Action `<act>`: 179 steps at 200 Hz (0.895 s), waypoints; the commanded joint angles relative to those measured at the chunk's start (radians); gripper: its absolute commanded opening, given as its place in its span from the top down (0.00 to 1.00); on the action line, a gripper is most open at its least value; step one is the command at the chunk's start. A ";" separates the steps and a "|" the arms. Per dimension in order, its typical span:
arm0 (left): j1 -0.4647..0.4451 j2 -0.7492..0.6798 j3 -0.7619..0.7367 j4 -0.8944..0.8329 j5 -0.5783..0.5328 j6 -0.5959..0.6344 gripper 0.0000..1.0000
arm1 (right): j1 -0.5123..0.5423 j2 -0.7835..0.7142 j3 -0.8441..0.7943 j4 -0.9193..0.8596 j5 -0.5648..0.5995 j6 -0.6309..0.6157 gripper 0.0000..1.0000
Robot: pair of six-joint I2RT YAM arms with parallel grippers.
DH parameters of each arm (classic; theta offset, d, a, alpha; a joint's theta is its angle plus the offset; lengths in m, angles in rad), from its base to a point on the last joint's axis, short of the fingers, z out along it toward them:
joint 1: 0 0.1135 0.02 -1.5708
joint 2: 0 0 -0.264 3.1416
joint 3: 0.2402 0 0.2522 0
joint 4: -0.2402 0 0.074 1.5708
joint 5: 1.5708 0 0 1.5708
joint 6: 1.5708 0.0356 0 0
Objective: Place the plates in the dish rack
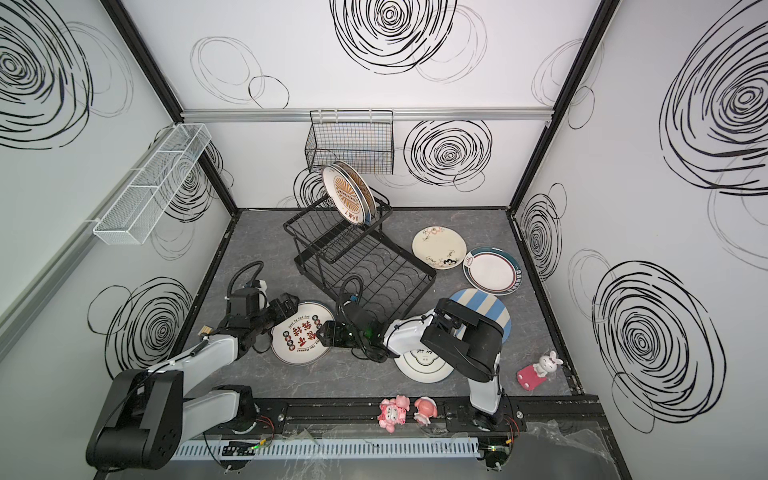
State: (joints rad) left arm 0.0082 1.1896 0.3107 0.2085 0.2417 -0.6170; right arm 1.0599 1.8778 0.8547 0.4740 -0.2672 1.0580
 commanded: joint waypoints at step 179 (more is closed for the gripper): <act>0.025 -0.231 0.100 -0.174 0.182 -0.030 0.04 | -0.026 -0.124 -0.027 -0.084 0.045 -0.085 0.99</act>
State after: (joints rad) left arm 0.0265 0.9867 0.3313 0.0868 0.3565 -0.6495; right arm 1.0378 1.8175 0.8330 0.4385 -0.2710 1.0161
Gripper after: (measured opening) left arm 0.959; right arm 0.087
